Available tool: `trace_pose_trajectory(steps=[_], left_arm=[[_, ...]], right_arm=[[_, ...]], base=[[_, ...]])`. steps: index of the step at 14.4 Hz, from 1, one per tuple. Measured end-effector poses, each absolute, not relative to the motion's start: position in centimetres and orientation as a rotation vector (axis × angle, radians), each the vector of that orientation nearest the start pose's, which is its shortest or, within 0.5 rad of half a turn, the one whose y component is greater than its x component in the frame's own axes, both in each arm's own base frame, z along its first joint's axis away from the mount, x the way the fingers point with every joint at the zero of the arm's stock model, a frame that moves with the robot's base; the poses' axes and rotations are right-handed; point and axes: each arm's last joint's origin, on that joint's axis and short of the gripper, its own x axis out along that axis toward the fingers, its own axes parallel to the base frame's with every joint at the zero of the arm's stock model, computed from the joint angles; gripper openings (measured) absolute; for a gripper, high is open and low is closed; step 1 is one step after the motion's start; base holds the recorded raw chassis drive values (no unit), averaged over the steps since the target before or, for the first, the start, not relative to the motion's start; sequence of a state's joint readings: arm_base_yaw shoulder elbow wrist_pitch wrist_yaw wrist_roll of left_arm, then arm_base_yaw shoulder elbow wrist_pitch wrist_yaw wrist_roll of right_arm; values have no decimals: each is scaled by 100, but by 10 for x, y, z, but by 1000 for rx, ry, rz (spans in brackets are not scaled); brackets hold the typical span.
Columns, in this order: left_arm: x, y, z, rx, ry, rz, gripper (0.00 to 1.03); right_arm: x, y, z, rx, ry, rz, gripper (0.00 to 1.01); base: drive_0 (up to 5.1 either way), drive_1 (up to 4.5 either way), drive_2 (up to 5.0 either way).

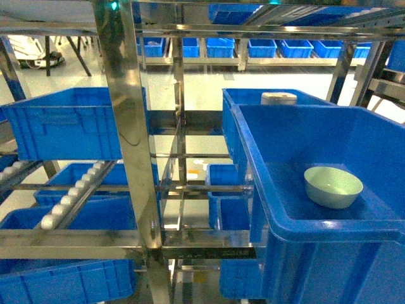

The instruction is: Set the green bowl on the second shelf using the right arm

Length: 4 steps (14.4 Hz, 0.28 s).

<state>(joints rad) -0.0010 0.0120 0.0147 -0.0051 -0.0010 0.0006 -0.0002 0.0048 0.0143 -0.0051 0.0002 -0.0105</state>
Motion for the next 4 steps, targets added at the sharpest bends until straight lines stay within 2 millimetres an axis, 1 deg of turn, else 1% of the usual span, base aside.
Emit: trace_pose_trajectory(steps=[2,3,4], left_arm=[[98,0,167,1,2,0,98],[98,0,167,1,2,0,98],[98,0,167,1,2,0,98]], right_arm=[[97,0,168,-10,-4,0,92],[97,0,168,-9,-4,0,100],[97,0,168,-9,-5,0,97]], base=[[0,0,0],[0,0,0],[0,0,0]])
